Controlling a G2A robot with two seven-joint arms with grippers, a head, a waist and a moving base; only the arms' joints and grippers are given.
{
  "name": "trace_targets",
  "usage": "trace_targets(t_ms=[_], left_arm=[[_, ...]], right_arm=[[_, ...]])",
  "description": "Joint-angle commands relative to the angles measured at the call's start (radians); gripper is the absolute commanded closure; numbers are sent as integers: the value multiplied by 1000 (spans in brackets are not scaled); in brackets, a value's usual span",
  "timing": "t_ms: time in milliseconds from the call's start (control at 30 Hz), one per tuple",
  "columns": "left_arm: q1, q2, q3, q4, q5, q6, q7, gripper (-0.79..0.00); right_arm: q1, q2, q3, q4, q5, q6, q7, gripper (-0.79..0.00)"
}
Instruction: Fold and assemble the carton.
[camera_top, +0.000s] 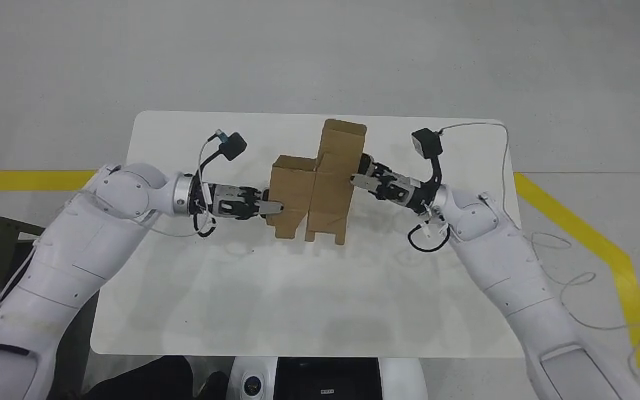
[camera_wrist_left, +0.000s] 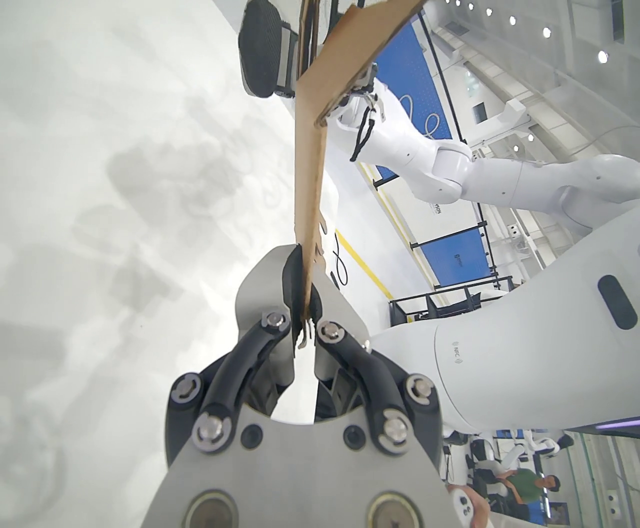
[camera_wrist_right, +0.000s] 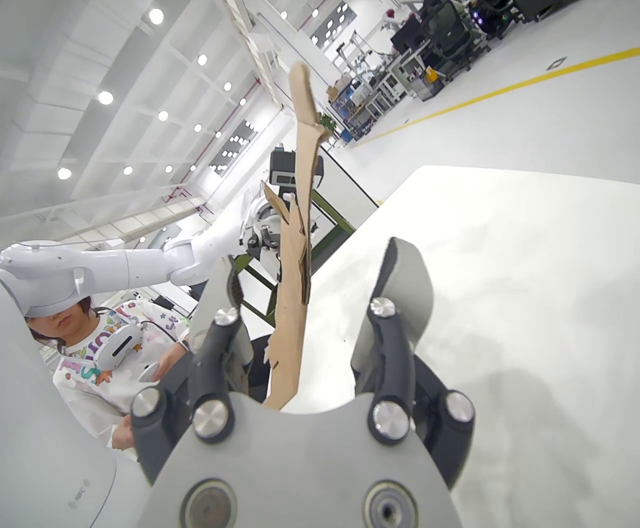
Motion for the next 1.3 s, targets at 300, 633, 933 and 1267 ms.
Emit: trace_targets(t_ms=[300,633,933,1267], left_arm=[[-68,36,58,-52,-41,176,-176,0],[-129,69,179,-89,-87,243,-243,0],[-188,80,266,-86,-136,238,-237,0],[-231,94,332,-79,-184,231,-230,0]], right_arm=[[-45,72,112,-87,55,129,306,-785],[-85,98,54,-176,130,181,358,-785],[-77,115,-21,-183,190,186,363,-280],[-53,136,-89,-174,237,173,350,0]])
